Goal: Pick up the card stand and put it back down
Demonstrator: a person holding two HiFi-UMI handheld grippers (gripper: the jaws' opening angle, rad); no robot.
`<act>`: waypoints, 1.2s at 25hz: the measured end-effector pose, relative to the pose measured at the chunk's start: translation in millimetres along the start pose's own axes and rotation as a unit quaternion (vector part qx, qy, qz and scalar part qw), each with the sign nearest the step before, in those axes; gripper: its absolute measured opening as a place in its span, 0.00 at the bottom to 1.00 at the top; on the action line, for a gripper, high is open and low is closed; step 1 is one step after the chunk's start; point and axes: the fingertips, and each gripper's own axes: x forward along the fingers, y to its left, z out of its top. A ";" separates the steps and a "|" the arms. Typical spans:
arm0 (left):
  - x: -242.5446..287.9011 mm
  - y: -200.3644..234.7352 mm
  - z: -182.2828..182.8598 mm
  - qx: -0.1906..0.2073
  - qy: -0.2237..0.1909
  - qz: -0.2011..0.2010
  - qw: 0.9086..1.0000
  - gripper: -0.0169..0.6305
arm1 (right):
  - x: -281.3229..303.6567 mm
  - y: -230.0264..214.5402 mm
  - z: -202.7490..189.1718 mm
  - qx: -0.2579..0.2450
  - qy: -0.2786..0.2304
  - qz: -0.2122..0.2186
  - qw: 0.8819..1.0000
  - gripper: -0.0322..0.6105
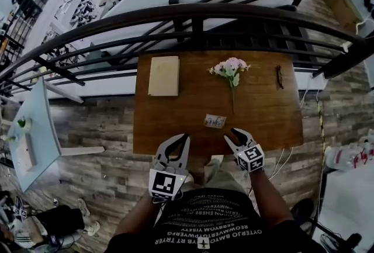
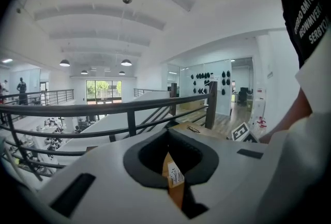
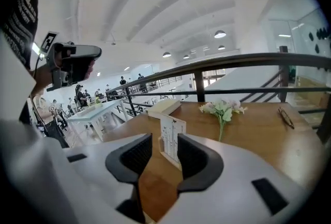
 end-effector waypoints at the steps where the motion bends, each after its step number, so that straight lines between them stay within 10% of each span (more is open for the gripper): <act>1: 1.6 0.2 -2.5 0.001 0.003 0.000 1.000 0.06 | 4.2 -4.4 -5.3 0.010 0.002 -0.001 1.000 0.28; 30: 15.1 -12.8 -56.6 -0.016 0.068 -0.008 0.998 0.06 | 98.9 -52.8 -69.0 0.055 0.048 -0.010 0.997 0.35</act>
